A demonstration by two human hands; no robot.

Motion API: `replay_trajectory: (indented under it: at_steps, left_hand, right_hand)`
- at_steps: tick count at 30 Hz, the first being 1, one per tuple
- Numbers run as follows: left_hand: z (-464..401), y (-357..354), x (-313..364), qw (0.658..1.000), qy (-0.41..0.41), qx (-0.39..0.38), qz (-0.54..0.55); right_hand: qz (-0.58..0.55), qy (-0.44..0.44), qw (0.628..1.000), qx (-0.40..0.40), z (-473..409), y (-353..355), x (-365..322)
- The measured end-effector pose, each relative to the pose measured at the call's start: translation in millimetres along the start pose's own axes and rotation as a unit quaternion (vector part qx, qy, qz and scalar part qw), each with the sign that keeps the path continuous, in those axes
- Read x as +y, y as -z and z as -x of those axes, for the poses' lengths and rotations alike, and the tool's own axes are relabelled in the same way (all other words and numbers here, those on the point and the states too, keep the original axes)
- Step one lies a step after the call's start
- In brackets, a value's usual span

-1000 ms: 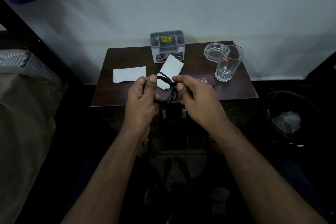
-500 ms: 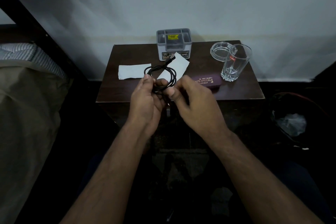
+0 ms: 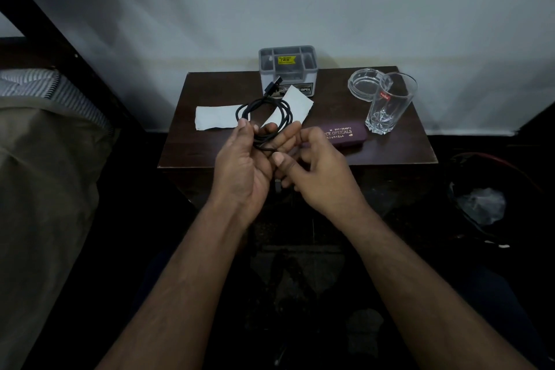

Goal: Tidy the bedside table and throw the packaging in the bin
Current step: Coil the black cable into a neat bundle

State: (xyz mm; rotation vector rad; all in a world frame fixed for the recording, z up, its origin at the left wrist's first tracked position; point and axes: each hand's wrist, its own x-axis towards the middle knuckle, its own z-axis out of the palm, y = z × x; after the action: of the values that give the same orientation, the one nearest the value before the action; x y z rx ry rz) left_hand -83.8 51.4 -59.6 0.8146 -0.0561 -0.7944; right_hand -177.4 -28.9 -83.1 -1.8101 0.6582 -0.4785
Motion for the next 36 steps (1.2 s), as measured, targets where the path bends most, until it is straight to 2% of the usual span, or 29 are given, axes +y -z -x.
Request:
replay_trajectory:
  at_steps: [6, 11, 17, 23, 25, 26, 28, 30, 31, 33, 36]
  left_hand:
    - [-9.5, 7.9, 0.9, 0.996, -0.060, 0.054, -0.045]
    - [-10.3, 11.4, -3.5, 0.972, -0.113, 0.079, -0.188]
    - [-11.4, 18.6, -2.6, 0.942, -0.146, 0.075, -0.292]
    - [-6.2, 18.0, -2.8, 0.884, -0.190, 0.101, -0.416]
    - [-9.2, 21.2, -1.9, 0.850, -0.214, 0.129, -0.464]
    - [-10.7, 22.4, 0.3, 0.846, -0.211, 0.139, -0.469]
    - [-11.7, 21.4, 2.6, 0.885, -0.175, 0.137, -0.410]
    - [-11.1, 17.0, 3.9, 0.939, -0.108, 0.129, -0.298]
    - [-11.3, 15.6, 5.0, 0.956, -0.063, 0.124, -0.258]
    - [-11.0, 17.4, 6.4, 0.973, 0.010, 0.090, -0.211]
    - [-15.9, 25.2, 8.8, 0.983, 0.039, 0.061, -0.169]
  right_hand:
    - [-0.026, -0.012, 0.999, -0.028, -0.6, 8.8, -10.1]
    - [0.000, 0.017, 0.999, -0.031, 2.9, 12.8, -16.9]
    - [0.009, 0.034, 0.999, -0.021, 5.3, 24.2, -19.5]
    - [-0.018, 0.061, 0.998, -0.005, 6.0, 22.0, -20.2]
    - [-0.017, 0.069, 0.997, -0.024, 5.9, 21.7, -20.6]
    - [-0.010, 0.071, 0.997, -0.039, 6.0, 21.0, -20.2]
    - [-0.001, 0.073, 0.994, -0.078, 6.9, 18.9, -18.1]
    - [0.020, 0.074, 0.989, -0.129, 8.9, 15.9, -15.2]
    - [0.046, 0.077, 0.986, -0.144, 9.3, 14.2, -12.6]
    - [0.127, 0.086, 0.980, -0.129, 7.3, 11.7, -4.4]
    - [0.165, 0.084, 0.981, -0.055, 0.9, 15.6, 2.9]
